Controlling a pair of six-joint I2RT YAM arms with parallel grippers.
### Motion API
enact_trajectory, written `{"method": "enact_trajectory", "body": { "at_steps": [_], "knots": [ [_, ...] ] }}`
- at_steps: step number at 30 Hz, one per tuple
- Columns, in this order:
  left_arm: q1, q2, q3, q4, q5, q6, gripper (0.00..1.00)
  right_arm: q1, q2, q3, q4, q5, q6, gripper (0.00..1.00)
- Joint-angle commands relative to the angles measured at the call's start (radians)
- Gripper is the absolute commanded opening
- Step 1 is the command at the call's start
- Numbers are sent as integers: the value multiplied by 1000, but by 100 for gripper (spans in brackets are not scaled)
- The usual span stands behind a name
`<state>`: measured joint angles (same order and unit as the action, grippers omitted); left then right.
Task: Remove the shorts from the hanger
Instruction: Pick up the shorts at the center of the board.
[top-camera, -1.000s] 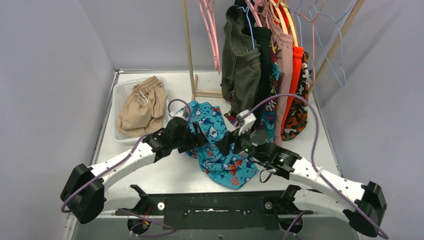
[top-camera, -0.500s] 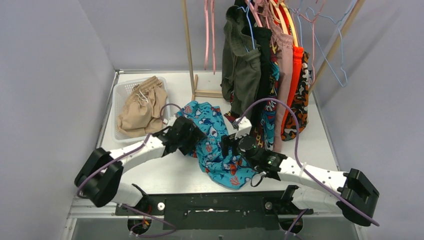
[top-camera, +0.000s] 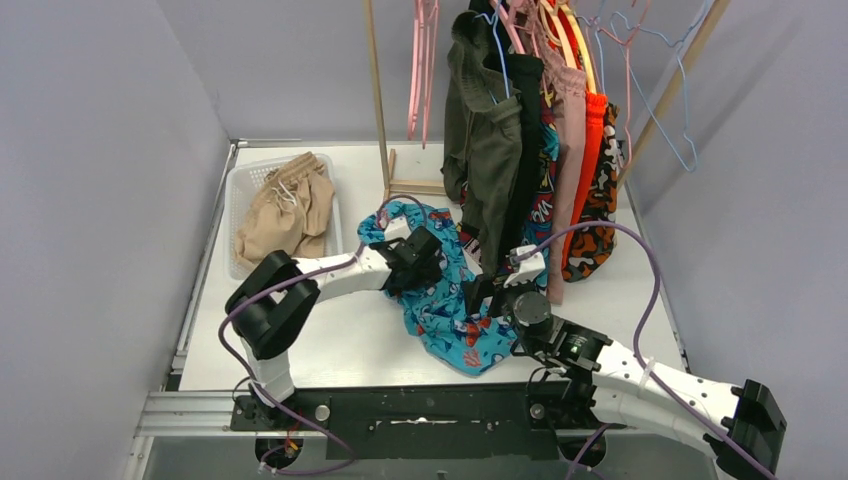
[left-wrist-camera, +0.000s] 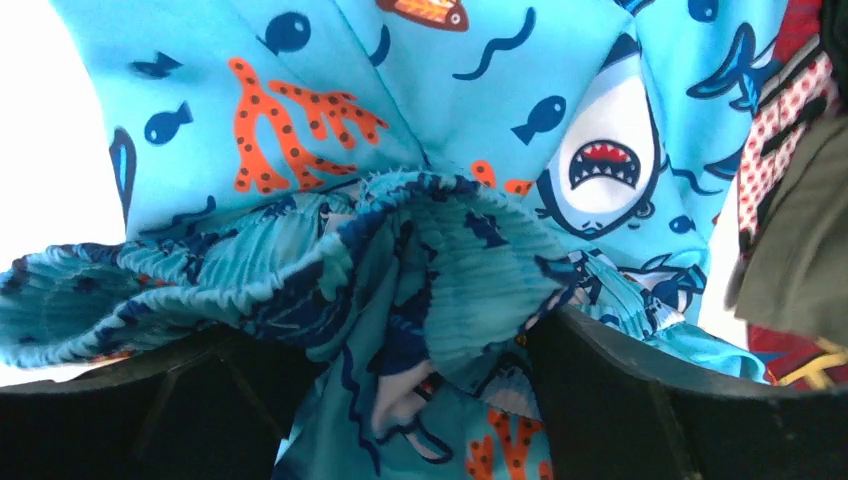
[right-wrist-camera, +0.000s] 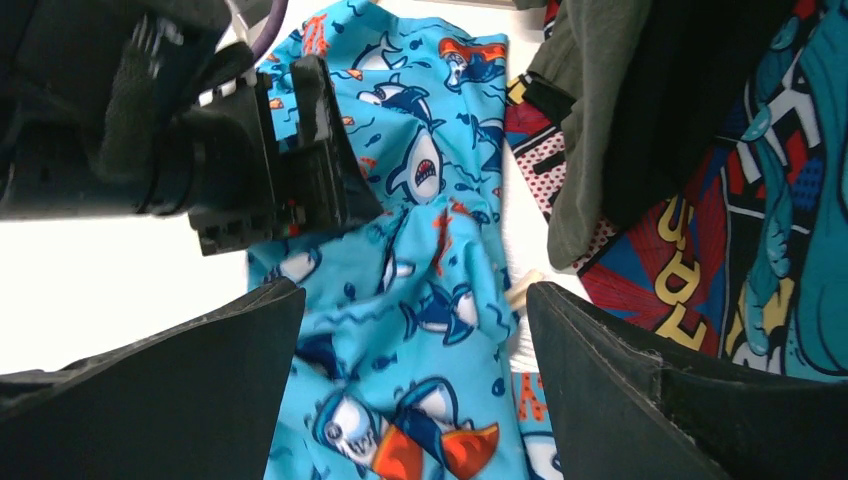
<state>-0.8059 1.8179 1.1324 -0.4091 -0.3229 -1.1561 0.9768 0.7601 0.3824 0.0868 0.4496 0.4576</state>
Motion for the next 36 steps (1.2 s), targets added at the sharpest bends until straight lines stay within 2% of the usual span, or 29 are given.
{"method": "enact_trajectory", "body": {
  "at_steps": [1,5,10,12,18,24,28,31,32,34,36],
  "knots": [
    [-67,63,-119,-1,3,164,73,11,-7,74,-65,58,-13,84],
    [-67,-32,-250,63,-17,200,53,11,-2,94,-91,63,5,84],
    [-51,-262,-383,139,-86,231,11,15,-15,79,-63,88,22,84],
    [-46,-364,-398,151,-121,260,0,16,-22,76,-54,90,24,84],
    [-11,-651,-366,140,-237,416,0,19,-31,75,-67,105,40,84],
    [15,-780,-267,88,-265,608,0,22,-34,75,-71,122,60,84],
    [24,-798,-269,144,-49,800,0,23,-33,71,-62,130,71,84],
    [27,-751,-301,175,168,852,0,23,-31,63,-54,135,84,84],
    [27,-714,-314,187,235,847,3,23,-29,63,-54,133,91,84],
    [27,-660,-351,229,316,808,25,23,-28,65,-61,132,101,84],
    [23,-599,-372,258,336,779,30,23,-30,67,-69,131,110,84]
  ]
}}
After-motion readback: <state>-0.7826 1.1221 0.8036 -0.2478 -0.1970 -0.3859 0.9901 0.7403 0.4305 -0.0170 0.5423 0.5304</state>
